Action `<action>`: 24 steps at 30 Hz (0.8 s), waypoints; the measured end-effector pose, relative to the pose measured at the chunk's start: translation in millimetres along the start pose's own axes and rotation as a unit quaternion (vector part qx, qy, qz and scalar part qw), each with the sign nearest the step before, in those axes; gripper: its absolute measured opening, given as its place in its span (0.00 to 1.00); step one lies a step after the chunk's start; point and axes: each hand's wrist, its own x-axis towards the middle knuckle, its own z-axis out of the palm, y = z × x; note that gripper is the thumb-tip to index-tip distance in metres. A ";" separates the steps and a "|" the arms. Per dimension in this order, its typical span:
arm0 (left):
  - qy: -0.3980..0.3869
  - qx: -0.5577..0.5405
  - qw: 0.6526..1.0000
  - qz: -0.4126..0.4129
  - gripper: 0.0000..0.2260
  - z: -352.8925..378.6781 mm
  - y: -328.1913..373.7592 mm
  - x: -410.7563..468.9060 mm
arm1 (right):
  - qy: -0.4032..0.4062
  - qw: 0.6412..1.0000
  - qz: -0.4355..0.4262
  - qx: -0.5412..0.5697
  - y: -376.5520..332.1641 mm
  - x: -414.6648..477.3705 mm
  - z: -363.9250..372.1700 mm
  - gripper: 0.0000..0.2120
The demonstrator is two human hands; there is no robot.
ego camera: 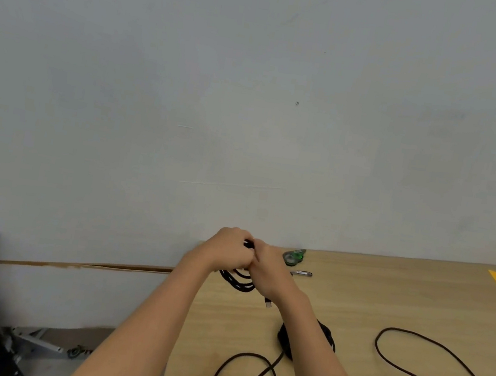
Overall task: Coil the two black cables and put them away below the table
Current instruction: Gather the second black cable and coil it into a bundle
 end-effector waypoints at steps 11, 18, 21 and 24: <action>0.229 -0.095 0.952 -0.181 0.07 10.2 -18.5 15.0 | 0.027 0.996 0.019 0.079 5.8 -7.6 -6.2 0.18; 0.060 -0.382 0.909 -0.154 0.10 2.1 -26.1 10.2 | 0.009 1.000 -0.007 0.017 0.9 -4.3 -4.6 0.12; -0.041 -0.451 0.888 -0.084 0.06 -6.6 -36.4 6.6 | 0.015 0.999 -0.009 0.032 4.3 -5.3 -3.8 0.10; -0.063 -0.473 0.878 -0.047 0.06 -5.0 -40.7 4.1 | 0.022 0.999 -0.009 0.036 6.6 -4.6 -2.2 0.15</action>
